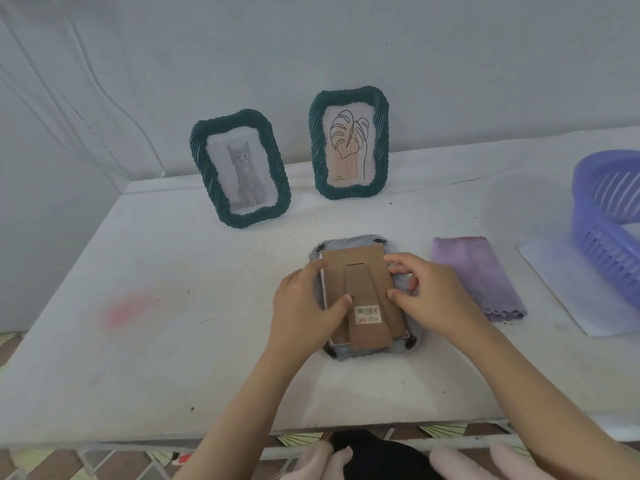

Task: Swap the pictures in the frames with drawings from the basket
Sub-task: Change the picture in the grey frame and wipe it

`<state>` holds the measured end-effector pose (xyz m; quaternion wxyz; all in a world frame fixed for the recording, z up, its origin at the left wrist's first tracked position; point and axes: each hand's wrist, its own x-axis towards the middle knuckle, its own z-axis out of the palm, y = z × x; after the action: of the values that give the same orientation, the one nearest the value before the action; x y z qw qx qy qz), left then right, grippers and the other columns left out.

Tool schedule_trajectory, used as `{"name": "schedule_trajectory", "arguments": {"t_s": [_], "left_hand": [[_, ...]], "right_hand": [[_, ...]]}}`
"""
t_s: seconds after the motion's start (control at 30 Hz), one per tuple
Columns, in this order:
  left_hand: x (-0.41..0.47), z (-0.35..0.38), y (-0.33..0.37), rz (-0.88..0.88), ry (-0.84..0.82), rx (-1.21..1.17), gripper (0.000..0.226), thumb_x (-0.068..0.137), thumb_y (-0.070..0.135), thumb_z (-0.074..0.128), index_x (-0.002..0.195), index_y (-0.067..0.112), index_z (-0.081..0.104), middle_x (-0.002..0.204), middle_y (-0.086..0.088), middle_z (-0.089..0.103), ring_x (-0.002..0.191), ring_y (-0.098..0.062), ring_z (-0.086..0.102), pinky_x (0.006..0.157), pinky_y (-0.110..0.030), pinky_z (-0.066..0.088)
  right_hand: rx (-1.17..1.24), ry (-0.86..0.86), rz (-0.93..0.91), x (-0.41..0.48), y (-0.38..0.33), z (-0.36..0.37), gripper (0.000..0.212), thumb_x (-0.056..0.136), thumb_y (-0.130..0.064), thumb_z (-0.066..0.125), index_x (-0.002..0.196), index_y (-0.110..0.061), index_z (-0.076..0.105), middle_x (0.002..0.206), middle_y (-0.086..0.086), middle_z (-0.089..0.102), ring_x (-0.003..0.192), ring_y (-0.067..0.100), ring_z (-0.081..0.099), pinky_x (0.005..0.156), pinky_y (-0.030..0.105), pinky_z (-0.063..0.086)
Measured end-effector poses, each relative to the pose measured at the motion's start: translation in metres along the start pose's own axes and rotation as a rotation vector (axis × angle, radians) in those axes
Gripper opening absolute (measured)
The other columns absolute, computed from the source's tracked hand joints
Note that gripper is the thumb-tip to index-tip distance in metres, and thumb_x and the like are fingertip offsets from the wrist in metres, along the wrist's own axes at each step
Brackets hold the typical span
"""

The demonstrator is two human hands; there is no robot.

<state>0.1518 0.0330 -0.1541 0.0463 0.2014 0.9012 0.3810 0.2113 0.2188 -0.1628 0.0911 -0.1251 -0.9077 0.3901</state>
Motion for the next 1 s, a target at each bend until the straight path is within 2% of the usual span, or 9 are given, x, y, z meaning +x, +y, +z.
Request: {"name": "schedule_trajectory", "arguments": {"t_s": [0.23, 0.3, 0.4, 0.47, 0.53, 0.6, 0.7, 1.0], "left_hand": [[-0.001, 0.001, 0.001, 0.014, 0.008, -0.050, 0.053, 0.078, 0.028, 0.069, 0.127, 0.023, 0.049, 0.127, 0.005, 0.053, 0.120, -0.013, 0.042, 0.093, -0.020, 0.030], [-0.001, 0.001, 0.001, 0.032, 0.004, -0.009, 0.053, 0.078, 0.027, 0.069, 0.127, 0.021, 0.050, 0.126, 0.002, 0.054, 0.119, -0.015, 0.043, 0.094, -0.021, 0.031], [0.002, 0.000, -0.002, 0.069, 0.033, 0.069, 0.050, 0.078, 0.032, 0.069, 0.123, 0.018, 0.054, 0.120, -0.001, 0.059, 0.115, -0.019, 0.047, 0.093, -0.026, 0.032], [0.008, -0.001, -0.005, 0.067, 0.063, 0.077, 0.050, 0.076, 0.043, 0.063, 0.120, 0.019, 0.056, 0.118, -0.001, 0.061, 0.114, -0.020, 0.048, 0.093, -0.027, 0.033], [0.017, -0.003, -0.008, 0.083, 0.105, 0.078, 0.048, 0.077, 0.044, 0.060, 0.118, 0.020, 0.058, 0.121, 0.000, 0.060, 0.117, -0.020, 0.047, 0.095, -0.027, 0.032], [0.027, -0.004, -0.012, 0.096, 0.137, 0.105, 0.041, 0.082, 0.037, 0.064, 0.119, 0.020, 0.058, 0.126, -0.003, 0.057, 0.121, -0.021, 0.044, 0.098, -0.027, 0.029], [0.039, -0.005, -0.015, 0.088, 0.127, 0.140, 0.043, 0.082, 0.029, 0.066, 0.123, 0.022, 0.055, 0.133, -0.006, 0.051, 0.128, -0.023, 0.037, 0.103, -0.030, 0.026], [0.044, -0.003, -0.021, -0.049, 0.023, 0.123, 0.051, 0.082, 0.034, 0.064, 0.131, 0.033, 0.048, 0.153, -0.008, 0.024, 0.141, -0.024, 0.013, 0.114, -0.037, 0.014]], "right_hand": [[-0.026, -0.036, -0.013, 0.001, 0.001, -0.002, 0.055, 0.077, -0.012, 0.068, 0.128, -0.026, 0.051, 0.114, -0.005, 0.065, 0.071, -0.002, 0.051, 0.067, 0.005, 0.033], [-0.038, -0.057, -0.018, 0.001, 0.001, -0.003, 0.055, 0.078, -0.013, 0.068, 0.128, -0.027, 0.050, 0.115, -0.005, 0.065, 0.075, -0.004, 0.052, 0.067, 0.006, 0.033], [-0.069, -0.082, -0.034, 0.002, 0.002, -0.006, 0.056, 0.078, -0.016, 0.068, 0.129, -0.028, 0.050, 0.116, -0.006, 0.064, 0.073, -0.008, 0.045, 0.070, 0.016, 0.034], [-0.108, -0.085, -0.068, 0.003, 0.001, -0.007, 0.054, 0.078, -0.018, 0.068, 0.128, -0.027, 0.051, 0.116, -0.005, 0.062, 0.082, -0.002, 0.043, 0.077, 0.021, 0.034], [-0.126, -0.023, -0.118, 0.008, 0.000, -0.009, 0.047, 0.080, -0.020, 0.067, 0.126, -0.022, 0.054, 0.113, -0.001, 0.060, 0.089, 0.005, 0.041, 0.079, 0.022, 0.032], [-0.125, 0.066, -0.139, 0.016, 0.001, -0.009, 0.039, 0.083, -0.021, 0.064, 0.122, -0.020, 0.057, 0.112, 0.003, 0.060, 0.090, 0.010, 0.044, 0.081, 0.023, 0.033], [-0.163, 0.137, -0.121, 0.030, 0.007, -0.008, 0.038, 0.084, -0.022, 0.063, 0.122, -0.020, 0.058, 0.116, 0.006, 0.057, 0.104, 0.023, 0.050, 0.086, 0.024, 0.034], [-0.284, 0.053, -0.078, 0.040, 0.011, -0.001, 0.045, 0.085, -0.031, 0.061, 0.129, -0.033, 0.052, 0.142, 0.006, 0.039, 0.125, 0.028, 0.032, 0.103, 0.035, 0.026]]}}
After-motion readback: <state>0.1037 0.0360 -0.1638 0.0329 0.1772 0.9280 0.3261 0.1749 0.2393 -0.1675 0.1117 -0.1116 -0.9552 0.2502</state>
